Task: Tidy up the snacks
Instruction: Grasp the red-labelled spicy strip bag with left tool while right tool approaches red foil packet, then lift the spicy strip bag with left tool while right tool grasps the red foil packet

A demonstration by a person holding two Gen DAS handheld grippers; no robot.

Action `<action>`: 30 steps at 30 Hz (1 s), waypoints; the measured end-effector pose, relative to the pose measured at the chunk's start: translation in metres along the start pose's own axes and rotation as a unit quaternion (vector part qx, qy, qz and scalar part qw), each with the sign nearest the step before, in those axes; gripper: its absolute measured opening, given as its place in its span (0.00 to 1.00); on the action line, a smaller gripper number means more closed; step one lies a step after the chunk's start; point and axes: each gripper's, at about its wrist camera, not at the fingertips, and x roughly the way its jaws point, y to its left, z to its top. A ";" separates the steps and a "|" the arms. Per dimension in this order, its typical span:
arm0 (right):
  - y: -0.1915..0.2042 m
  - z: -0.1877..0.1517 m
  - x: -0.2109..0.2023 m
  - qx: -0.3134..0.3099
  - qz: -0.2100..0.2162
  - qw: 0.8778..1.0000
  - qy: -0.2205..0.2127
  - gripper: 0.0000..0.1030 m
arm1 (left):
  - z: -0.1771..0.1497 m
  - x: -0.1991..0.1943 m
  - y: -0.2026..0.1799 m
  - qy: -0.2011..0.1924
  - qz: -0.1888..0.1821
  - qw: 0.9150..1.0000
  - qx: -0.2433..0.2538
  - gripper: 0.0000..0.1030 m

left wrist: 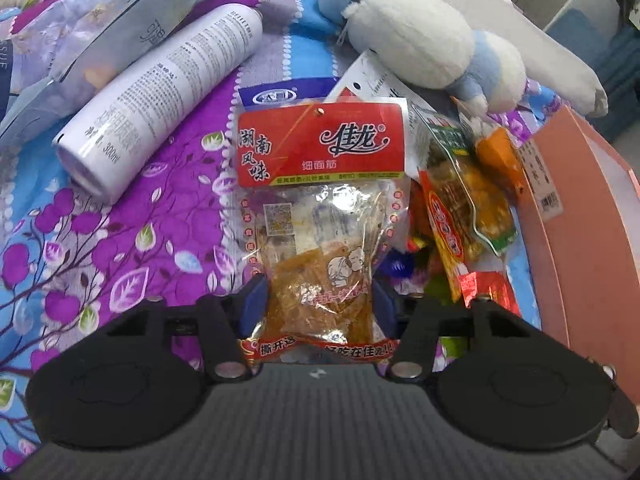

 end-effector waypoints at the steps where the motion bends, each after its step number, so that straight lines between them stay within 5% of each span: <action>1: 0.000 -0.001 -0.004 -0.001 0.003 1.000 0.000 0.61 | -0.003 -0.002 -0.001 0.001 0.001 1.000 0.004 0.56; 16: 0.003 -0.027 -0.050 -0.010 0.044 0.999 0.009 0.58 | -0.077 -0.056 -0.011 0.019 0.003 0.999 0.034 0.55; 30: -0.016 -0.047 -0.074 0.015 0.070 0.997 0.024 0.61 | -0.147 -0.095 -0.041 -0.033 0.043 0.997 0.048 0.56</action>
